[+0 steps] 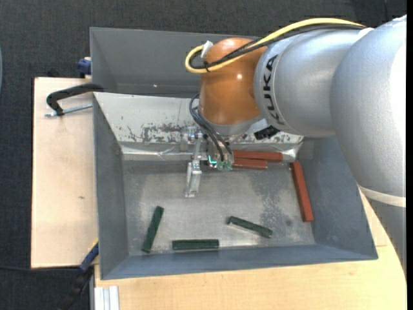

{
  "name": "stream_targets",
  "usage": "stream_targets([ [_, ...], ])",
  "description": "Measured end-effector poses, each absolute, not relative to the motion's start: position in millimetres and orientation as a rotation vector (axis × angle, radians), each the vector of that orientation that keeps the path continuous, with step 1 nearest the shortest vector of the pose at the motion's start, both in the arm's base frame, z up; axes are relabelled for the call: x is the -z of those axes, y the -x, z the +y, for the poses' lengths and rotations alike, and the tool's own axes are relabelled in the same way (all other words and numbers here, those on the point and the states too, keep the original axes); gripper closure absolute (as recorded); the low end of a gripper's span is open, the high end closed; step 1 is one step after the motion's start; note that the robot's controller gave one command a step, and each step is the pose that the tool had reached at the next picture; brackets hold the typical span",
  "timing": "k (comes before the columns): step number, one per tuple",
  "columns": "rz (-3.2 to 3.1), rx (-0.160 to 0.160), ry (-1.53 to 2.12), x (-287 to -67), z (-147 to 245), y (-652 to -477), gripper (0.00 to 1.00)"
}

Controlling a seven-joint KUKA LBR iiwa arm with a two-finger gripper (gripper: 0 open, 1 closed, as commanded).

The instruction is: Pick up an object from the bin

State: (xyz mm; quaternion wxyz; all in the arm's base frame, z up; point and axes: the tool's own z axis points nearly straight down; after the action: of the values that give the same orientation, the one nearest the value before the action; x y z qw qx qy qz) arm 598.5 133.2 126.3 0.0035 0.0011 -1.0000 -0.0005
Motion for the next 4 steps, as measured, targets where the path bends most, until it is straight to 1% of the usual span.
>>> stream_targets([
  [1, -3.143, 0.003, -0.001, -131.3, 132.8, -600.7, 0.00],
  [2, -3.144, 0.004, -0.073, -104.5, 79.4, -595.1, 0.00],
  [3, -3.140, -0.003, -0.047, -91.9, 48.4, -594.0, 0.00],
  [4, -3.130, 0.003, -0.282, -89.0, 34.1, -586.5, 0.00],
])
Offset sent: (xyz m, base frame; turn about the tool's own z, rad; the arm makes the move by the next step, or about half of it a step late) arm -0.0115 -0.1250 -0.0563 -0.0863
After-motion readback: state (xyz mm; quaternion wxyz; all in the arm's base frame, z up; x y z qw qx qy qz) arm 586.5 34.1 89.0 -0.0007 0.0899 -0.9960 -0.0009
